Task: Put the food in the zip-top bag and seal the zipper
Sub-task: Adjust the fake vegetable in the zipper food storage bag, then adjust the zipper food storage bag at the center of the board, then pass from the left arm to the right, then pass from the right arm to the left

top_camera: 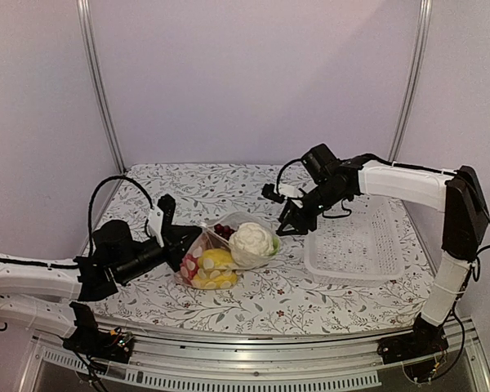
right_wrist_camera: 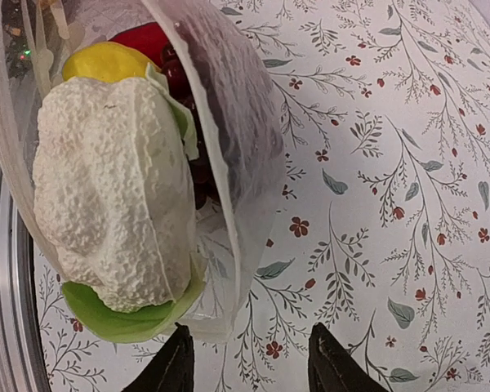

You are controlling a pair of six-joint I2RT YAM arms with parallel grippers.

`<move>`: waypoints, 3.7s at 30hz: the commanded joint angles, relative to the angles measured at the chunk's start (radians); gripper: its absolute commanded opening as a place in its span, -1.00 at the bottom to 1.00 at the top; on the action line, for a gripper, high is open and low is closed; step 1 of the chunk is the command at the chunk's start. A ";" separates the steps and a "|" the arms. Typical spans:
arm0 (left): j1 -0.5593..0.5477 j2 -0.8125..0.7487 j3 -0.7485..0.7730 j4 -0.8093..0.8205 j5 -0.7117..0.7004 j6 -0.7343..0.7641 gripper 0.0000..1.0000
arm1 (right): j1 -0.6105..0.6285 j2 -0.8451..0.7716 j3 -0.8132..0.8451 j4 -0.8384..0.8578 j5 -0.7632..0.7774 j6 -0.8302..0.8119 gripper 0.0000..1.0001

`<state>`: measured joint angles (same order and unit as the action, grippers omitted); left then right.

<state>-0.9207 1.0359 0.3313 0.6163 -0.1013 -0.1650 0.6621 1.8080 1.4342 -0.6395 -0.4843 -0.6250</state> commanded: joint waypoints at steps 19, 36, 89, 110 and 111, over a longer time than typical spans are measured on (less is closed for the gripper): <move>0.005 -0.028 -0.008 -0.001 -0.023 -0.007 -1.00 | 0.050 0.088 0.091 -0.084 -0.009 0.072 -1.00; 0.005 0.096 0.016 0.109 0.039 -0.025 -1.00 | 0.050 -0.006 0.324 -0.435 0.000 0.168 -0.98; -0.040 0.082 0.082 0.056 0.080 -0.095 -0.90 | 0.352 0.094 0.315 -0.133 0.129 0.177 -0.96; -0.041 0.230 0.169 0.031 0.188 0.002 -0.65 | 0.352 0.024 0.338 -0.285 0.088 0.049 -1.00; -0.042 0.239 0.173 0.036 0.190 0.002 -0.65 | 0.352 0.018 0.339 -0.285 0.092 0.050 -1.00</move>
<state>-0.9531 1.2316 0.4713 0.6384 0.0422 -0.1829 1.0080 1.8709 1.7489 -0.8970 -0.3779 -0.5583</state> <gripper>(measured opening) 0.185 0.008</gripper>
